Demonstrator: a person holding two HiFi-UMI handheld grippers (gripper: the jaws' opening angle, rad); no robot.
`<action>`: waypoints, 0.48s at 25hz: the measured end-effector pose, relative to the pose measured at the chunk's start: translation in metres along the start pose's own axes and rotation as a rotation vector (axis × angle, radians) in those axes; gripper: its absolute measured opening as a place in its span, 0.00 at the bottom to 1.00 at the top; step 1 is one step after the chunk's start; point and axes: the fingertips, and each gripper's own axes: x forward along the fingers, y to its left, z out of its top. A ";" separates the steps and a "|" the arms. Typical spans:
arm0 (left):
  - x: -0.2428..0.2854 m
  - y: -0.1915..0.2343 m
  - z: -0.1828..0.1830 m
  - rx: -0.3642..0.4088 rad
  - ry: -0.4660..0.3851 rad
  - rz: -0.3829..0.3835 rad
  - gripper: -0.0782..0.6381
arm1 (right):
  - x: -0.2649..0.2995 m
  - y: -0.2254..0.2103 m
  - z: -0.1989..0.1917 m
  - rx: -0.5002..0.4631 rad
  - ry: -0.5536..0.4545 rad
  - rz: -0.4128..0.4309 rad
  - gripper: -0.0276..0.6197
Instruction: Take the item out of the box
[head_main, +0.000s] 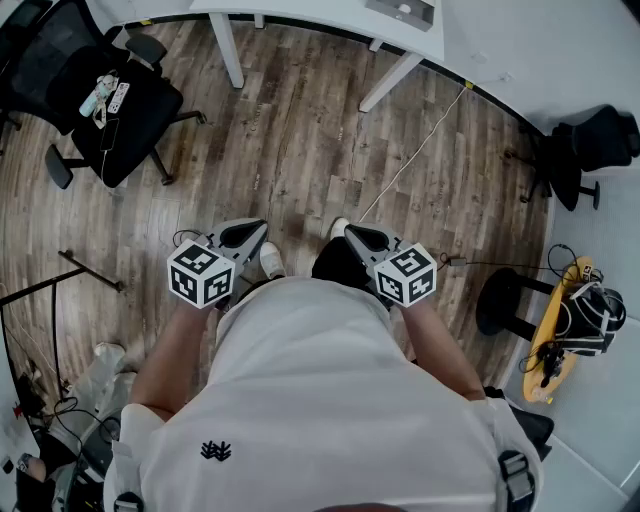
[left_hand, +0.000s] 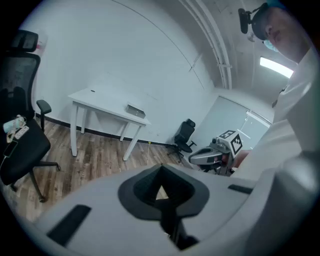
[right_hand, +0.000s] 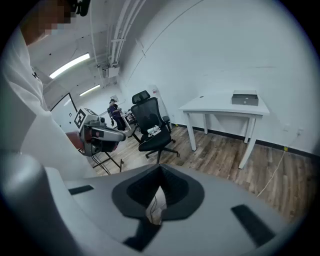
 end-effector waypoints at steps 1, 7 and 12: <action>0.003 0.002 0.002 0.001 0.003 0.000 0.12 | 0.000 -0.002 0.000 -0.009 0.006 -0.011 0.05; 0.040 0.001 0.032 0.032 -0.002 -0.034 0.12 | 0.001 -0.035 0.002 -0.019 0.033 -0.049 0.05; 0.067 0.015 0.070 0.074 0.013 -0.007 0.12 | 0.029 -0.067 0.034 -0.019 0.010 -0.001 0.05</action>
